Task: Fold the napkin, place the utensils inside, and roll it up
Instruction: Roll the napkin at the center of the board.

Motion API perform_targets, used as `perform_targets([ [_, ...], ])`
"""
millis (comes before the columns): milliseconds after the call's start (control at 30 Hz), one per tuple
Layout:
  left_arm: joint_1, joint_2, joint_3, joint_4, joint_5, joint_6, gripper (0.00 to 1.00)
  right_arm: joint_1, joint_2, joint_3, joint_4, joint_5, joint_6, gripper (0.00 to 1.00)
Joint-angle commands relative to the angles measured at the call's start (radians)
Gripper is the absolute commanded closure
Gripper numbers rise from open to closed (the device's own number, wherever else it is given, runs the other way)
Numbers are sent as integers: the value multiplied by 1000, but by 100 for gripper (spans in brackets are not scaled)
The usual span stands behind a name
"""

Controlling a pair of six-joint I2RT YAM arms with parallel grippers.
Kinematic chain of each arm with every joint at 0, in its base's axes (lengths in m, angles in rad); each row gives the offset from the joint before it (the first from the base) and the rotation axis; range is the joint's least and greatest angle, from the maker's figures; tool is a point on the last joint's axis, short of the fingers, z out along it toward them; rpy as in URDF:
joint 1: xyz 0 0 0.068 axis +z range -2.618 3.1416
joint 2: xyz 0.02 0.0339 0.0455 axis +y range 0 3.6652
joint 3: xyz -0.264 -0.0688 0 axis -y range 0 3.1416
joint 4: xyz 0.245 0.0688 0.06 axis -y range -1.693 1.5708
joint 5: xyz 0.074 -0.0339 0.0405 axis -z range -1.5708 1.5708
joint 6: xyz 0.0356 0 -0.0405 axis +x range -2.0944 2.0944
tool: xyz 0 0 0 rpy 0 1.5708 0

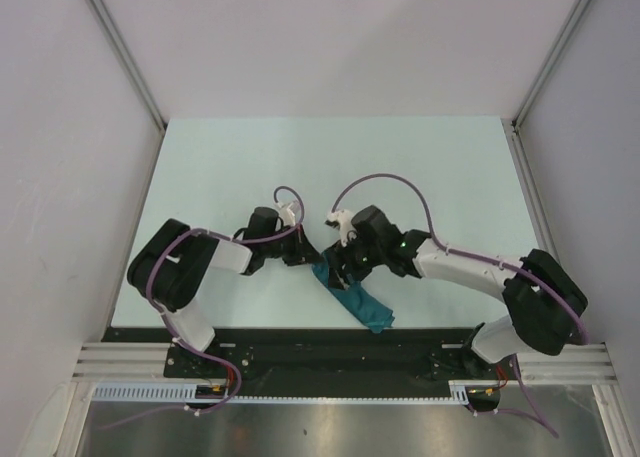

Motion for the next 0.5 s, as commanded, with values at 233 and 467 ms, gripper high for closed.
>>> perform_targets([
  [233, -7, 45, 90, -100, -34, 33, 100, 398, -42, -82, 60, 769, -81, 28],
  [467, -7, 43, 111, -118, -34, 37, 100, 414, 43, -91, 119, 727, -130, 39],
])
